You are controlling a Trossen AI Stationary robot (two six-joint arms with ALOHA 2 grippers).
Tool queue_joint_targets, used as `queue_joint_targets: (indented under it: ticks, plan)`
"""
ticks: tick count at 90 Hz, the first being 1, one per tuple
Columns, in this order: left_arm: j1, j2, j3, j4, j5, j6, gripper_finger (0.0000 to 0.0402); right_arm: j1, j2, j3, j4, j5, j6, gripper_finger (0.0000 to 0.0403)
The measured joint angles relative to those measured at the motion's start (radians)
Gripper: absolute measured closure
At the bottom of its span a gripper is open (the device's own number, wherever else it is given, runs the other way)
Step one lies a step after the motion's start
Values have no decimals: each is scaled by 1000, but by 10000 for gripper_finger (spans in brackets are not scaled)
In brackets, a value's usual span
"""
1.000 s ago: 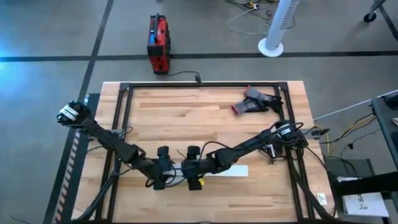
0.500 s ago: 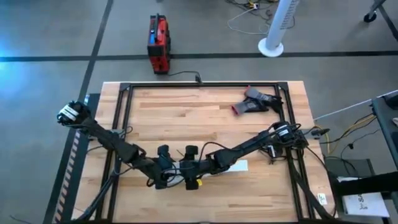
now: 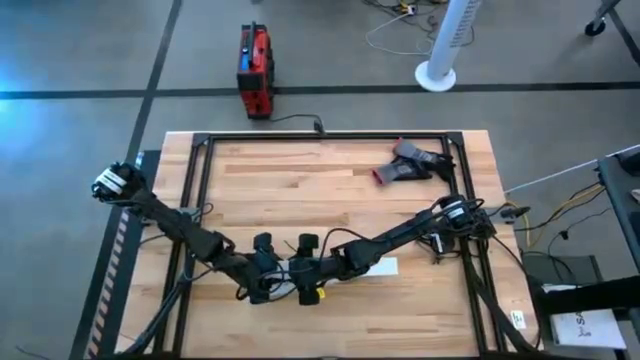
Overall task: Ziptie cables
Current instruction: Close the white cable duct
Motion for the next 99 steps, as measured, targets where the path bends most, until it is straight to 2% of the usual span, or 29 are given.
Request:
queue_joint_targets:
  ticks: [14, 26, 35, 44, 55, 70, 81, 99]
  plan:
    - [0, -36, 0, -24, 79, 33, 150, 1, -1, 6, -4, -14, -45, 185]
    - [-3, -117, 2, -140, 144, -20, 117, 0, -18, 10, -37, -37, -71, 185]
    - [-21, -165, -1, -240, 166, -93, 102, -3, -43, 12, -116, -71, -69, 185]
    - [-55, -177, -16, -243, 154, -138, 96, -3, -61, 21, -239, -74, -67, 185]
    - [-95, -148, -36, -133, 82, -141, 96, 10, -77, 21, -362, -87, -50, 185]
    - [-100, -56, -68, 93, -31, -69, 95, 43, -126, 21, -464, -78, -48, 185]
    - [-95, 32, -72, 216, -108, -62, 95, 71, -177, 21, -576, 8, -9, 185]
    - [-93, 168, -50, 323, -112, -56, 95, 122, -265, -2, -659, 143, 86, 185]
